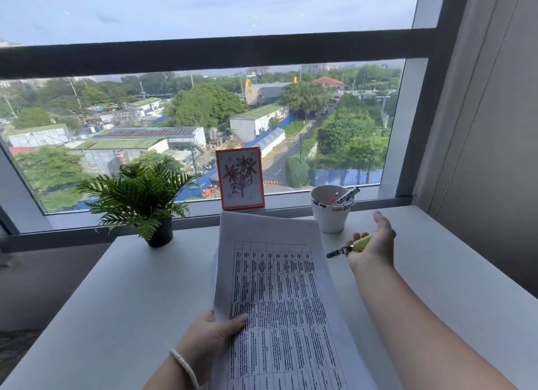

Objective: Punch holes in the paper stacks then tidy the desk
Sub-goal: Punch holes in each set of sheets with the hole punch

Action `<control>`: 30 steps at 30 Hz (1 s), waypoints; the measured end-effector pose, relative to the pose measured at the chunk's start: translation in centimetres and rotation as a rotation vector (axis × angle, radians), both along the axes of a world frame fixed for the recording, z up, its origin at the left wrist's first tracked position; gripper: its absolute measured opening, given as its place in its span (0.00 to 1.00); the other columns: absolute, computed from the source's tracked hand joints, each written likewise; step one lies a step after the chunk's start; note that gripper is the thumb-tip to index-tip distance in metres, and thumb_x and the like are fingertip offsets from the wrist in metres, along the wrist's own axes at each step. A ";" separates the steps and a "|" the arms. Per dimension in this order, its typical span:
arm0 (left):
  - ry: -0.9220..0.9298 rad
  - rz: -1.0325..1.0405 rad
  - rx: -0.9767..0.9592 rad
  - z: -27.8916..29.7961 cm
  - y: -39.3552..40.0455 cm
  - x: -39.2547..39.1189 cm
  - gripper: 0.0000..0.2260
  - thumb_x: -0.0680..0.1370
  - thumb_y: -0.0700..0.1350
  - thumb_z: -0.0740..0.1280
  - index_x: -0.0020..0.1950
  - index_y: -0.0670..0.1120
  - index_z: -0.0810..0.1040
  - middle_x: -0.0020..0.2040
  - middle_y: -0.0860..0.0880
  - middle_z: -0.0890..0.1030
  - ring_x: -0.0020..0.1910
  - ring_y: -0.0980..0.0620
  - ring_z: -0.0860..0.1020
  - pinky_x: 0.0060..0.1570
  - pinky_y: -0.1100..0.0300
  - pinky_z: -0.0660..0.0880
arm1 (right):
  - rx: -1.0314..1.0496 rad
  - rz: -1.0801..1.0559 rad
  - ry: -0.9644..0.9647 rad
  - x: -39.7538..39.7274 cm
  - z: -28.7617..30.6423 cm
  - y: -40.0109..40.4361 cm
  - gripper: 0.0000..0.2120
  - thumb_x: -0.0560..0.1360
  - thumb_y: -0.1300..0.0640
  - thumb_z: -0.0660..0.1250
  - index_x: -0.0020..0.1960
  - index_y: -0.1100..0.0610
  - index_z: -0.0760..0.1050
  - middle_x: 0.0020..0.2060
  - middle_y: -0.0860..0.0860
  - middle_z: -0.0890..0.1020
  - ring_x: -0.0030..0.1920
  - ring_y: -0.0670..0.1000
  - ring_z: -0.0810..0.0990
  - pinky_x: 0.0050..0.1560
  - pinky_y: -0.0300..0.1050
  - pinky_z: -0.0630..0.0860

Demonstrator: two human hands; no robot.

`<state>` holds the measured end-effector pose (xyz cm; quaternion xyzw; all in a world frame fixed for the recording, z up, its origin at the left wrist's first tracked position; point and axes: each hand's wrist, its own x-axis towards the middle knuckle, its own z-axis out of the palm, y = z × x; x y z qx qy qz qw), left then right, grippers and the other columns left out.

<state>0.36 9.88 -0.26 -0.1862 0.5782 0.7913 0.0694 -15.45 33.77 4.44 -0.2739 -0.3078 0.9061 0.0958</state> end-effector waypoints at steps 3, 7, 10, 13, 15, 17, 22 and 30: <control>-0.008 -0.009 -0.006 -0.1 -0.1 0.0 0.05 0.73 0.28 0.66 0.47 0.31 0.77 0.32 0.38 0.81 0.27 0.45 0.81 0.26 0.56 0.79 | -0.006 -0.024 -0.007 -0.4 0.2 -0.9 0.15 0.71 0.47 0.70 0.51 0.52 0.68 0.41 0.51 0.71 0.38 0.49 0.74 0.39 0.42 0.70; -0.035 -0.032 0.008 -0.3 -0.6 -0.1 0.10 0.72 0.30 0.68 0.52 0.30 0.76 0.39 0.35 0.82 0.33 0.41 0.81 0.32 0.52 0.80 | -0.069 -0.034 0.010 -0.9 0.1 -1.0 0.16 0.73 0.46 0.66 0.55 0.53 0.68 0.45 0.52 0.71 0.42 0.50 0.76 0.46 0.47 0.73; -0.033 -0.072 0.050 -0.1 -0.9 0.0 0.13 0.69 0.32 0.69 0.53 0.28 0.77 0.43 0.32 0.81 0.36 0.39 0.82 0.35 0.50 0.81 | -0.133 -0.004 0.021 -1.1 0.1 -0.4 0.12 0.76 0.46 0.62 0.47 0.54 0.66 0.47 0.54 0.70 0.45 0.52 0.76 0.55 0.55 0.75; -0.027 -0.091 0.082 -0.1 -0.9 0.0 0.13 0.69 0.32 0.68 0.52 0.29 0.77 0.44 0.31 0.81 0.36 0.39 0.82 0.35 0.49 0.81 | -0.201 0.047 0.036 -1.2 0.1 0.2 0.14 0.76 0.45 0.61 0.48 0.56 0.64 0.47 0.56 0.69 0.43 0.55 0.76 0.54 0.62 0.75; -0.035 -0.097 0.069 -0.1 -0.7 0.0 0.12 0.71 0.30 0.67 0.53 0.29 0.77 0.43 0.31 0.81 0.35 0.39 0.82 0.33 0.49 0.81 | -0.250 0.086 0.041 -1.3 -0.1 0.5 0.16 0.77 0.45 0.60 0.48 0.58 0.63 0.46 0.58 0.69 0.42 0.57 0.77 0.54 0.65 0.75; -0.038 -0.100 0.051 -0.1 -0.5 0.0 0.10 0.73 0.29 0.66 0.54 0.29 0.76 0.43 0.31 0.81 0.34 0.39 0.82 0.33 0.50 0.81 | -0.282 0.114 0.040 -1.3 -0.2 0.5 0.17 0.77 0.44 0.59 0.48 0.60 0.63 0.46 0.58 0.70 0.42 0.57 0.77 0.56 0.66 0.74; -0.026 -0.093 0.047 0.0 -0.1 0.1 0.10 0.74 0.28 0.65 0.55 0.28 0.76 0.42 0.32 0.82 0.33 0.41 0.82 0.32 0.52 0.81 | -0.185 0.072 0.034 -1.5 -0.6 0.5 0.15 0.76 0.43 0.60 0.49 0.55 0.64 0.47 0.56 0.70 0.43 0.54 0.77 0.57 0.61 0.73; -0.041 -0.088 0.105 0.1 -0.4 0.2 0.16 0.68 0.31 0.68 0.55 0.29 0.76 0.48 0.29 0.80 0.38 0.39 0.82 0.39 0.46 0.81 | -0.136 0.091 0.038 -0.9 -0.3 -0.1 0.15 0.76 0.44 0.62 0.46 0.55 0.64 0.46 0.56 0.70 0.42 0.54 0.76 0.56 0.59 0.75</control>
